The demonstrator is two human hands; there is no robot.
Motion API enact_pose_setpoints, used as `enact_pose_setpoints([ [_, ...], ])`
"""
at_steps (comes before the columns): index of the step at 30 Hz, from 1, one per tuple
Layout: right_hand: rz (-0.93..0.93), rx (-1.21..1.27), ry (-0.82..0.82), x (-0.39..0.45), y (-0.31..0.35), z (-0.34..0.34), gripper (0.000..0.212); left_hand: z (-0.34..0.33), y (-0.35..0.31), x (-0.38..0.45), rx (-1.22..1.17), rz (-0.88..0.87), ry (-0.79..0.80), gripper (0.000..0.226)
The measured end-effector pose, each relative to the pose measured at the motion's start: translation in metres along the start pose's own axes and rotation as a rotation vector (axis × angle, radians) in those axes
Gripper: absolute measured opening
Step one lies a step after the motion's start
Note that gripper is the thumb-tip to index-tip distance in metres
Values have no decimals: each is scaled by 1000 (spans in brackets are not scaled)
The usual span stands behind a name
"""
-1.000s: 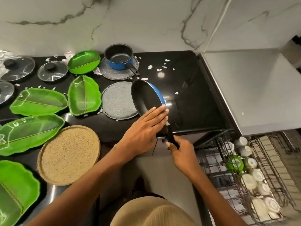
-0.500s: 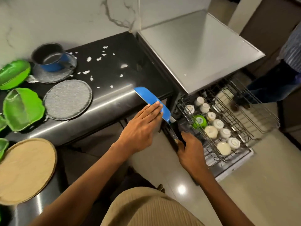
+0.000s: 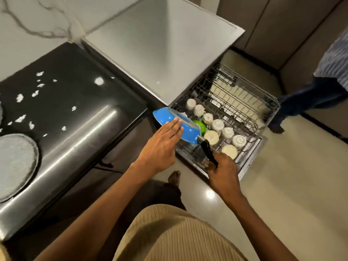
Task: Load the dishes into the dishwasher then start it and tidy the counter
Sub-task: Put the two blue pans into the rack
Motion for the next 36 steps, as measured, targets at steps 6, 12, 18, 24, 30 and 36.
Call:
enact_pose_setpoints([
  [6,-116,-48,5,39,-22,10,32,-26,20,72,-134,-112,104,68],
  [12,-229,0,-13,57,-51,26,32,-50,19,134,-201,-264,235,79],
  [18,-386,15,-77,83,-82,34,35,-77,12,197,-251,-350,359,79],
  [24,-462,70,-110,131,-117,36,44,-111,11,267,-253,-324,476,84],
  [30,-460,112,-67,199,-161,38,39,-143,12,330,-247,-227,553,81],
  [36,-391,129,-4,276,-202,29,37,-186,29,387,-171,-123,579,86],
])
Point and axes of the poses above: each hand's wrist, its own x-axis towards the middle knuckle, its own z-axis out of the back of the hand, y = z × x, the point moved 2 cm from there along x, towards the middle knuckle, and after that the axes turned 3 degrees about y, right-handed, at the moved point
